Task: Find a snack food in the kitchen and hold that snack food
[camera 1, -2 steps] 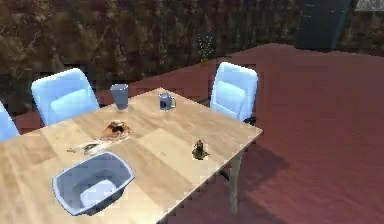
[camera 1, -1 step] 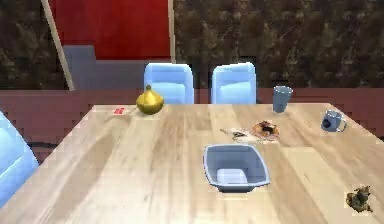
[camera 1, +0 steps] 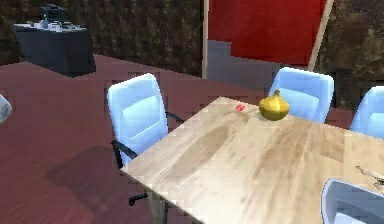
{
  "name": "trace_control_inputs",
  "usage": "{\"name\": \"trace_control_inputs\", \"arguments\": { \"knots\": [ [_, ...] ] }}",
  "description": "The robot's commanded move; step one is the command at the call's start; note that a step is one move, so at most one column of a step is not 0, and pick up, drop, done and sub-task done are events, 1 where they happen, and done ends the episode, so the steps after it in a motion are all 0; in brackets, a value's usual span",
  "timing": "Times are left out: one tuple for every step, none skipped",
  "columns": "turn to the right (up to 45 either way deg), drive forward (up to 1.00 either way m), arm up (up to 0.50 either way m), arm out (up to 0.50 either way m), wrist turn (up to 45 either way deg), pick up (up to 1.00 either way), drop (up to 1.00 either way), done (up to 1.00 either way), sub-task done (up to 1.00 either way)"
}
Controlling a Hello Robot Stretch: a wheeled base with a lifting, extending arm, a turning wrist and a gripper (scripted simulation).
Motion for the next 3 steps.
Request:
{"name": "trace_control_inputs", "arguments": {
  "knots": [
    [-6.0,0.0,0.0,0.0,0.0,0.0,0.0,0.0,0.0],
    [45.0,0.0,0.0,0.0,0.0,0.0,0.0,0.0,0.0],
    [45.0,0.0,0.0,0.0,0.0,0.0,0.0,0.0,0.0]
  ]
}}
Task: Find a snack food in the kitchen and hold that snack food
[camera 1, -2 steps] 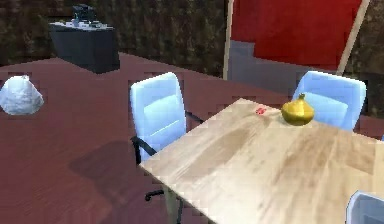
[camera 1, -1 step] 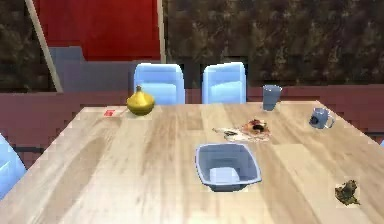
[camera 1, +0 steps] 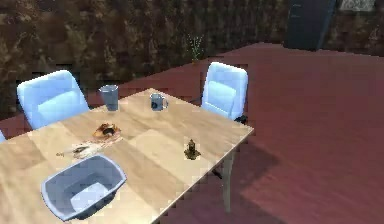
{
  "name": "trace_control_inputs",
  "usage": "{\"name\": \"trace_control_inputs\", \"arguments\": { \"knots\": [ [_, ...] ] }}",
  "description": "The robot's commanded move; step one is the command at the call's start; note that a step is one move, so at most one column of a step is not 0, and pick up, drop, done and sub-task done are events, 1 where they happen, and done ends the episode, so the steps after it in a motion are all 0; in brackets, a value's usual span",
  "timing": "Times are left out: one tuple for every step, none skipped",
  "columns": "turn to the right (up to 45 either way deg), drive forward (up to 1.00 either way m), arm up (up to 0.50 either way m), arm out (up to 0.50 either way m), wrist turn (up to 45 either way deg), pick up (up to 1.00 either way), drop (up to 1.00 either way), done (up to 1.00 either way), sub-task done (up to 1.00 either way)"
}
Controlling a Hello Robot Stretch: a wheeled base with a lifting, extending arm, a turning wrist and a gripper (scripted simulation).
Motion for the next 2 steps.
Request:
{"name": "trace_control_inputs", "arguments": {
  "knots": [
    [24.0,0.0,0.0,0.0,0.0,0.0,0.0,0.0,0.0],
    [0.0,0.8,0.0,0.0,0.0,0.0,0.0,0.0,0.0]
  ]
}}
